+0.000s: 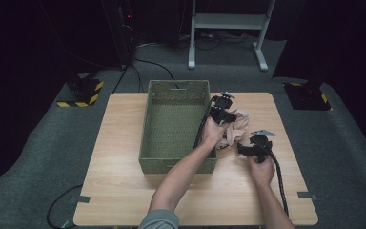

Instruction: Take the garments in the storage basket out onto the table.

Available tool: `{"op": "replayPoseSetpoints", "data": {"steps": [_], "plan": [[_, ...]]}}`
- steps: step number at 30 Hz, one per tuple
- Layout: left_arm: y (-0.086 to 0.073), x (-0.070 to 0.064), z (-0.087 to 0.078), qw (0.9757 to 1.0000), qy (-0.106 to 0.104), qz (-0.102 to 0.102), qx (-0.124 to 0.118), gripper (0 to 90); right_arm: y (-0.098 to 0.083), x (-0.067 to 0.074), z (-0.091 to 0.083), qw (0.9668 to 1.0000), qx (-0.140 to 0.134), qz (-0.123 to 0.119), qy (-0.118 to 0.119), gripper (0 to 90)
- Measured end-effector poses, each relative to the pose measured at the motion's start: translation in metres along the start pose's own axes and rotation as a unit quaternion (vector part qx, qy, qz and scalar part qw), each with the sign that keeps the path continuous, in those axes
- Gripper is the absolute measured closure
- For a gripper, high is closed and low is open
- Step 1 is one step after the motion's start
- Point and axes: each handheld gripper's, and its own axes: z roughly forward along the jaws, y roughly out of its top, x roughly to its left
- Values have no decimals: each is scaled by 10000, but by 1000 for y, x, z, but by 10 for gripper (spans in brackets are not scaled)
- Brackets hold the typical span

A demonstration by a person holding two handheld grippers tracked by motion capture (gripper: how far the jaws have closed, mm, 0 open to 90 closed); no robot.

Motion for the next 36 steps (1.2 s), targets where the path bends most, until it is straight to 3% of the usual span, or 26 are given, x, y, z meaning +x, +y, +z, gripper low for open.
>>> {"op": "replayPoseSetpoints", "data": {"steps": [3, 11, 17, 25, 28, 32, 36], "plan": [[-1, -2, 1, 9999, 29, 99, 68, 678, 0, 0, 0, 10000, 0, -1, 0, 111], [-1, -6, 0, 9998, 64, 114, 161, 417, 0, 0, 0, 10000, -1, 6, 2, 111], [-2, -6, 0, 9991, 287, 184, 262, 253, 0, 0, 0, 10000, -1, 7, 1, 111], [-1, -4, -6, 9997, 108, 213, 16, 161, 0, 0, 0, 10000, -2, 10, -2, 111], [-2, -5, -9, 9994, 57, 345, -15, 133, 0, 0, 0, 10000, -4, 19, -3, 111], [-2, -7, -11, 9986, 114, 514, -86, 87, 0, 0, 0, 10000, -3, 5, -3, 111], [-2, -7, -14, 9985, 128, 521, -144, 87, 0, 0, 0, 10000, -1, 11, -3, 111]]}}
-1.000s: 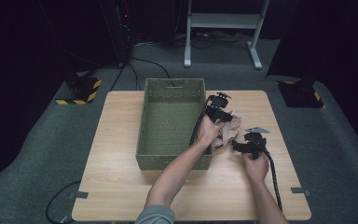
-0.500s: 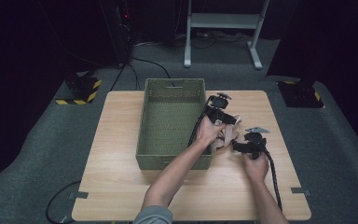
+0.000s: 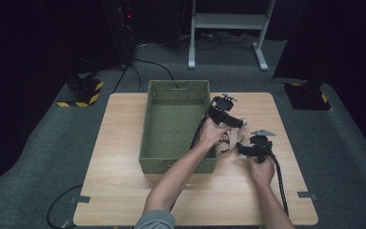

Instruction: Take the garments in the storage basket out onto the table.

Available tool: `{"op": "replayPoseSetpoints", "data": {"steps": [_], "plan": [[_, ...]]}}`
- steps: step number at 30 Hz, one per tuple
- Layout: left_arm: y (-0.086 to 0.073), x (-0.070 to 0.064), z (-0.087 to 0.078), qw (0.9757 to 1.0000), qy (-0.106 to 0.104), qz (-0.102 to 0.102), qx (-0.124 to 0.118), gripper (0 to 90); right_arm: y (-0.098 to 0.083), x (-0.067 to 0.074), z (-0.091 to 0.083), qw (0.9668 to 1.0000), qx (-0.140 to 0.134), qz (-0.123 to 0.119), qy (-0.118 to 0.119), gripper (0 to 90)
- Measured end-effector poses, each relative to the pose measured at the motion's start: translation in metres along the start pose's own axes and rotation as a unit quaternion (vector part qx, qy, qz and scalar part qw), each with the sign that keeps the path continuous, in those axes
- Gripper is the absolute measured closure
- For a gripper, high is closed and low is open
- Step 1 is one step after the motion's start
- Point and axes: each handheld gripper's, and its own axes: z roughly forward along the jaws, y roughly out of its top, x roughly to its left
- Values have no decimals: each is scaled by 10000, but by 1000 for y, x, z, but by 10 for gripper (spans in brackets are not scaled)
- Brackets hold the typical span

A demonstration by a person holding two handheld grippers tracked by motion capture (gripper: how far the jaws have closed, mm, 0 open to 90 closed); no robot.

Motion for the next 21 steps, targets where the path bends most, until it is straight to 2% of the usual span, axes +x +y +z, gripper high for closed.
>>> {"op": "replayPoseSetpoints", "data": {"steps": [7, 10, 12, 21], "plan": [[0, 6, -8, 9999, -5, -51, -121, 92, 0, 0, 0, 10000, 1, -1, 2, 111], [-3, 6, -13, 9994, 32, -26, -332, 115, 0, 0, 0, 10000, 0, -2, 2, 111], [-5, 6, -16, 9993, 18, -26, -384, 117, 0, 0, 0, 10000, 1, -3, 2, 111], [-7, 11, -23, 9989, 17, -32, -460, 113, 0, 0, 0, 10000, 2, 5, 0, 111]]}}
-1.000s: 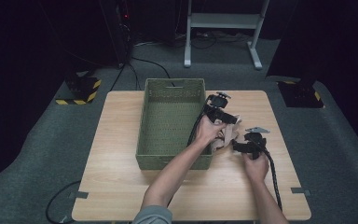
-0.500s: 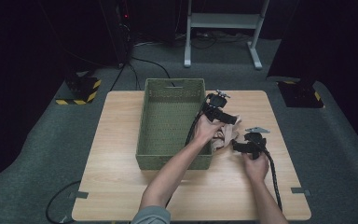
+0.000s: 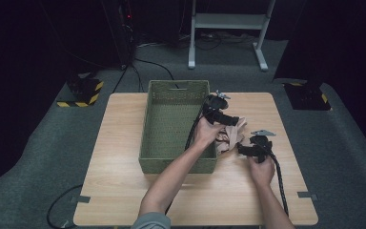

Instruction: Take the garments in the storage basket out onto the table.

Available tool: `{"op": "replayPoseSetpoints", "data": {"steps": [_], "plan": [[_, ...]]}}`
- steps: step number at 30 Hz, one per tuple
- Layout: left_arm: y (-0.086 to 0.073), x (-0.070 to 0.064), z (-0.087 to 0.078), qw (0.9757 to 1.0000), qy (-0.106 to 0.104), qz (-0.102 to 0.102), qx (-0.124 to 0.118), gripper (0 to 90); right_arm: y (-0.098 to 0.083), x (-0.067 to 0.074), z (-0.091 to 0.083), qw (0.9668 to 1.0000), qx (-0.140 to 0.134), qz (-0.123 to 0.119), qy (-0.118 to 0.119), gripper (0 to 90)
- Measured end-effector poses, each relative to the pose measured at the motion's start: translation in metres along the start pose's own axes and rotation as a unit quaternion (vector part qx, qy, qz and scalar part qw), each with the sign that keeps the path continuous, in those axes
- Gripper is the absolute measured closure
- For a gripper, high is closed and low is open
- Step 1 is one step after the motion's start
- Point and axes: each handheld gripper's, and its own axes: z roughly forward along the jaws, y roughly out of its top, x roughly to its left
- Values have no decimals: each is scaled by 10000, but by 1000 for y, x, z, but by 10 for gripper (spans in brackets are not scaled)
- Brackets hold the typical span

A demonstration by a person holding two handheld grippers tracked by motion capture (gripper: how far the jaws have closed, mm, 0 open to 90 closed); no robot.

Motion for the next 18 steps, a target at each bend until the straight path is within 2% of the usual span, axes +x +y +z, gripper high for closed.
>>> {"op": "replayPoseSetpoints", "data": {"steps": [18], "plan": [[-1, 11, -23, 9998, 43, -2, -201, 116, 0, 0, 0, 10000, -2, -10, -2, 112]]}}
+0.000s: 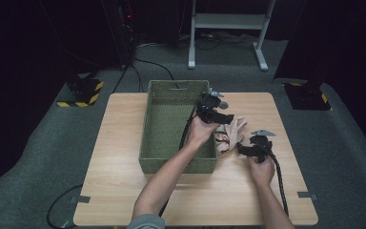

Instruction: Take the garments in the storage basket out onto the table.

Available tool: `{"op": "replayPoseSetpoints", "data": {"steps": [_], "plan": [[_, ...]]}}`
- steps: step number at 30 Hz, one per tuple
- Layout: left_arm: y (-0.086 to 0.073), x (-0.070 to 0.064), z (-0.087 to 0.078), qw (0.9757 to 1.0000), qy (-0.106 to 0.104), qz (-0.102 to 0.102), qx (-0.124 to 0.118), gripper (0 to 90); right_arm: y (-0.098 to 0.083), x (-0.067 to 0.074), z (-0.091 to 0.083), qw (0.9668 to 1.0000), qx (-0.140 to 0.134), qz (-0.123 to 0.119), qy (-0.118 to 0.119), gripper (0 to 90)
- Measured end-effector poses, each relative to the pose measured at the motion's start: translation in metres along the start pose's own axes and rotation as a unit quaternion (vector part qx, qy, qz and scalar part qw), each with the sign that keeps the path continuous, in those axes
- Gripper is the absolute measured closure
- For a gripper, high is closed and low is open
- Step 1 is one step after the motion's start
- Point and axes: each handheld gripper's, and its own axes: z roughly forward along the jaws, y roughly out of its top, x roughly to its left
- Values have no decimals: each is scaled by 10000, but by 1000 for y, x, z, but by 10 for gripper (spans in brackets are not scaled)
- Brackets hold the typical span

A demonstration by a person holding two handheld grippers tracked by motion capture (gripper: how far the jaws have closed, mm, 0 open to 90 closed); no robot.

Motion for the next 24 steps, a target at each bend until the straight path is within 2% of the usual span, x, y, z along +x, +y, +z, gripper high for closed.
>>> {"op": "replayPoseSetpoints", "data": {"steps": [24], "plan": [[-4, 14, -23, 9998, 76, -67, -178, 121, 0, 0, 0, 10000, -1, 2, 2, 112]]}}
